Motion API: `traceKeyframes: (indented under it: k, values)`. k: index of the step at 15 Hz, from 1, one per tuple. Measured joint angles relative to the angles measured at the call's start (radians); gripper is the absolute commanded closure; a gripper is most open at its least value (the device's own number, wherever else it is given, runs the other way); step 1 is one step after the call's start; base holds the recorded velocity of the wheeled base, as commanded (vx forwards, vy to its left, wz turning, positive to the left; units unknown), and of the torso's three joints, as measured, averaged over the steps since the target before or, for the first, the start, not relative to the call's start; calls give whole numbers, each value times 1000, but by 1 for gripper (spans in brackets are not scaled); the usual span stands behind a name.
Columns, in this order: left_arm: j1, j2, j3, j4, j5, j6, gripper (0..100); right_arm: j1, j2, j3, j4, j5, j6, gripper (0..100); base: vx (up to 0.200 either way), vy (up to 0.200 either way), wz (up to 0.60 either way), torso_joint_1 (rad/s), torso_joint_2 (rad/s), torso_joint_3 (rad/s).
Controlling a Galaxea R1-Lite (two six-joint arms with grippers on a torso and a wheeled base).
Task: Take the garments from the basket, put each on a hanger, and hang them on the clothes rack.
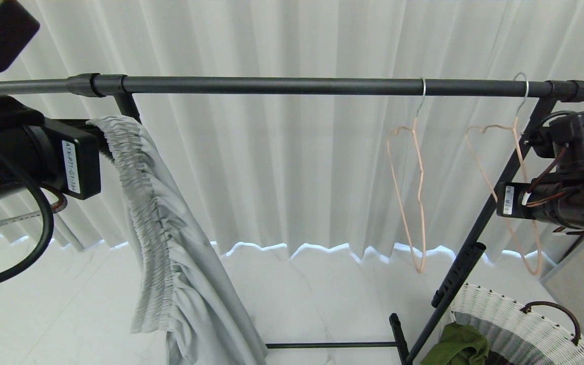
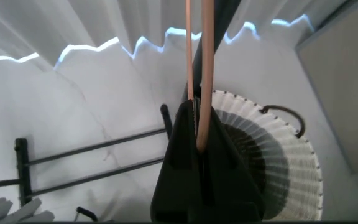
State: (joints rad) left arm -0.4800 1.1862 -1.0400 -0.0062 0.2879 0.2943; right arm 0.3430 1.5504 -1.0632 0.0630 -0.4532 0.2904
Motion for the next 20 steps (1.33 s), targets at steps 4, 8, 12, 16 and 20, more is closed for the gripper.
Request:
traceKeyframes:
  k: [4, 8, 12, 16, 20]
  values:
    - [0, 0, 0, 0, 0, 0, 100, 0, -81, 36, 5, 50, -67, 100, 0, 0, 0, 0, 0, 0]
    - [0, 0, 4, 0, 1, 1, 100, 1, -192, 117, 1, 119, -100, 100, 0, 0, 0, 0, 0, 0]
    - [1, -3, 26, -4, 4, 54, 100, 2, -293, 192, 5, 132, -102, 100, -150, 0, 0, 7, 3, 1]
    - [1, -3, 30, -5, 4, 55, 100, 31, -372, 256, 25, 134, -102, 100, -200, 0, 0, -6, -1, 6]
    - [1, -2, 31, -4, 5, 55, 100, 92, -426, 298, 29, 139, -102, 100, -200, 0, 0, -2, 1, 2]
